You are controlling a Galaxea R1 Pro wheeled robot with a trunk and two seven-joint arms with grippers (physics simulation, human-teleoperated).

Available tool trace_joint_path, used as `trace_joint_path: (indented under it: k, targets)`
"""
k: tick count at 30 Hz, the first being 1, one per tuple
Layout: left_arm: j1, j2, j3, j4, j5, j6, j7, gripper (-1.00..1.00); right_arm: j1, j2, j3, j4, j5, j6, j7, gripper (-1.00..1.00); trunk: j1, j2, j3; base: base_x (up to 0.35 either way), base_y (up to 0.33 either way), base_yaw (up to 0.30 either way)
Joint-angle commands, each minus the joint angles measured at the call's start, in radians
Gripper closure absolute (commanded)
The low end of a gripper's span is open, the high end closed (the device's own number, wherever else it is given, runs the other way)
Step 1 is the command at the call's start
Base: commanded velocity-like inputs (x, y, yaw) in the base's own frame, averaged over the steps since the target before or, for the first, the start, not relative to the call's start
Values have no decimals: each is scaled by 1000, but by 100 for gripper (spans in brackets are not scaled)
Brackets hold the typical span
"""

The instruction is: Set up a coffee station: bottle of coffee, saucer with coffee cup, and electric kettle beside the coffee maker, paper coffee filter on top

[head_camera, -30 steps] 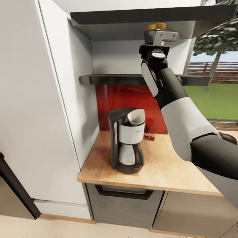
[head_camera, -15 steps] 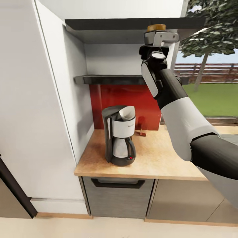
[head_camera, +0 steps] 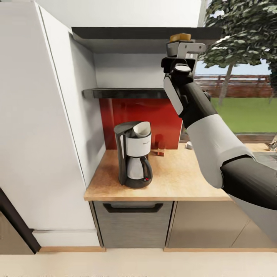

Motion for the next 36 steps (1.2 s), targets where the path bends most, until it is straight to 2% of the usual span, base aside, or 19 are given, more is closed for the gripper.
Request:
trace_joint_path:
  k: [1,13,24,29,32,33,35,36]
  targets:
    - [-1,0,-1,1,7,1,1,-100,4,0,4,-1,-5,4,-7,100,0,-2,-2,-80,0,-1]
    - [-1,1,-3,0,8,0,1,-100,13,0,4,-3,-5,5,-6,100,0,-2,-2,-15,0,0]
    - [-3,2,4,0,9,1,3,-100,15,0,4,-2,-5,6,-6,100,0,-2,-2,-253,0,0]
    - [-3,3,4,0,9,1,3,-100,47,0,4,-6,-7,6,0,100,0,-2,-2,-66,0,0]
    - [-3,2,0,0,9,0,3,-100,86,0,4,-12,-7,5,106,100,0,-2,-2,-9,0,0]
    - [-3,2,-1,0,9,0,3,-100,94,0,3,-14,-6,5,161,100,0,-2,-2,-4,0,0]
    - [-3,3,-2,0,9,0,3,-100,105,0,2,-15,-6,5,342,100,0,-2,-2,-1,0,0]
    - [-3,3,-2,0,8,0,2,-100,105,0,2,-15,-6,5,360,100,0,-2,-2,0,0,0]
